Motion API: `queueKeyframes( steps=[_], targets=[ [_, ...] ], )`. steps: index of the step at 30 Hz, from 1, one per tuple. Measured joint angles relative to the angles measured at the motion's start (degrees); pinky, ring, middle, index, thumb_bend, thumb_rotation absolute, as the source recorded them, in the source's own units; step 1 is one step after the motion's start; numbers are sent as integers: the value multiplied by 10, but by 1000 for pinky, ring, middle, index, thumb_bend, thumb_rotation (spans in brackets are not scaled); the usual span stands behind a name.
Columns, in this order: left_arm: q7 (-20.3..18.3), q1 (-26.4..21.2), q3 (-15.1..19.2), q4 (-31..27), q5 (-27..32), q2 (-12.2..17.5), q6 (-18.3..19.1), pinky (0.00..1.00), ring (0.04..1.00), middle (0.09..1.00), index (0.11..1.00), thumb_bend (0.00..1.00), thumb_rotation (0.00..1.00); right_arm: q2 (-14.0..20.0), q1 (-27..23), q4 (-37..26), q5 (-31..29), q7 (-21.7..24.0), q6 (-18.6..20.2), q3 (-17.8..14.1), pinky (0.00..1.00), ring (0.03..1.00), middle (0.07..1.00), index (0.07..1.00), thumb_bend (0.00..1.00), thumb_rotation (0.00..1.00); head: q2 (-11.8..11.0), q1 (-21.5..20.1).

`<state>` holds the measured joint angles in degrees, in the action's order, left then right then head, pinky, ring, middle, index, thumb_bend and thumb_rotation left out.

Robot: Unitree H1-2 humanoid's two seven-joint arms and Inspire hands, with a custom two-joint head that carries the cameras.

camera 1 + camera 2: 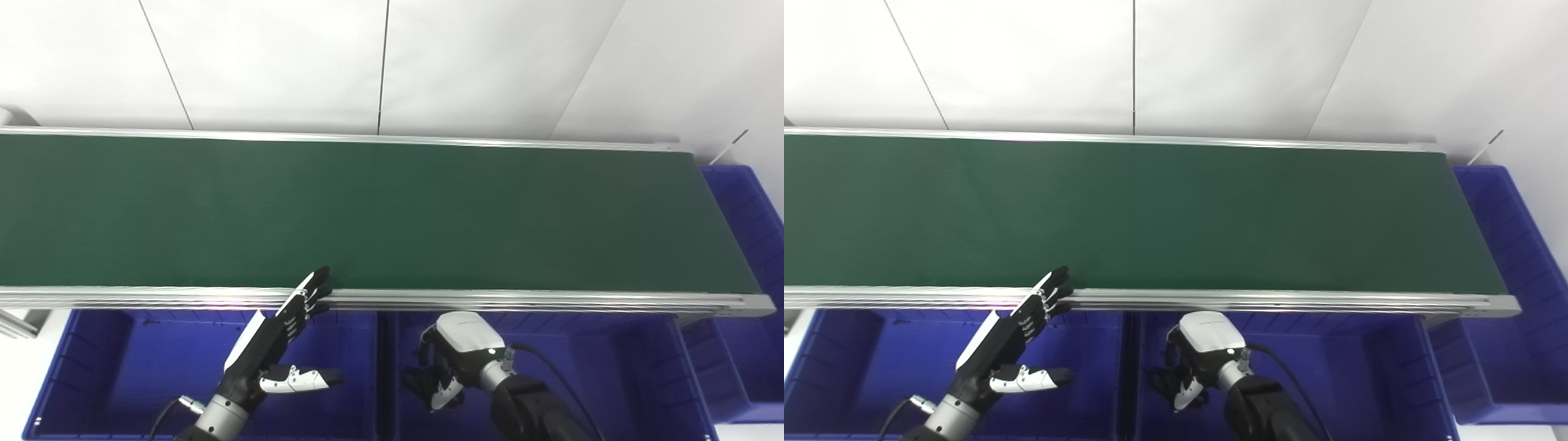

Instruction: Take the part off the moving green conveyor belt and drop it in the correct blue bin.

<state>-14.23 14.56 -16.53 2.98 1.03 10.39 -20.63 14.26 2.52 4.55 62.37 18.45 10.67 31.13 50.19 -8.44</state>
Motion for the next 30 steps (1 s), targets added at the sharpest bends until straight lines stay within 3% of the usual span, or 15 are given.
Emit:
queueKeyframes(
  steps=[1, 2, 4, 8, 11, 15, 19, 23, 26, 30],
  targets=[
    [-2, 0, 0, 0, 0, 0, 1, 893, 948, 990, 975, 773, 376, 2, -2, 0, 10, 2, 0, 7, 777, 793, 780, 499, 500, 154, 0, 0],
    [-2, 0, 1, 0, 0, -1, 2, 893, 947, 989, 976, 771, 369, 4, -4, 0, 18, 9, 0, 12, 869, 839, 819, 687, 518, 320, 0, 1],
    [-3, 1, 3, 0, 0, -3, 4, 894, 948, 988, 974, 775, 367, 10, -4, -2, 31, 16, 0, 19, 945, 864, 844, 777, 557, 381, -1, 4],
    [-3, 2, 8, -3, 0, -12, 5, 892, 949, 990, 971, 780, 369, 21, 13, -29, 39, 4, 0, 16, 995, 927, 883, 819, 618, 426, 0, 7],
    [-5, 6, 8, -11, 0, -13, 6, 890, 950, 989, 972, 777, 378, 25, 51, -91, 25, -14, 0, -3, 1000, 973, 907, 840, 650, 455, 1, 7],
    [-8, 6, 12, -19, 0, -12, 10, 890, 951, 991, 972, 783, 387, 25, 104, -169, 15, -34, 0, -28, 1000, 984, 912, 846, 693, 454, 3, 6],
    [-15, 8, 13, -20, 0, -11, 11, 889, 950, 989, 973, 775, 385, 6, 156, -218, -8, -59, 0, -56, 975, 969, 925, 865, 670, 415, 1, 6],
    [-16, 8, 15, -20, -1, -11, 11, 889, 948, 986, 967, 770, 376, -23, 185, -251, -111, -82, -8, -93, 769, 876, 893, 878, 676, 245, -1, 12],
    [-18, 9, 16, -20, -1, -11, 11, 894, 949, 986, 964, 774, 369, -43, 194, -246, -215, -98, -19, -126, 708, 833, 889, 894, 693, 226, -5, 22],
    [-18, 12, 16, -20, -1, -11, 11, 892, 948, 986, 965, 779, 380, -52, 199, -222, -306, -107, -50, -134, 686, 804, 884, 909, 717, 279, -5, 30]
  ],
)
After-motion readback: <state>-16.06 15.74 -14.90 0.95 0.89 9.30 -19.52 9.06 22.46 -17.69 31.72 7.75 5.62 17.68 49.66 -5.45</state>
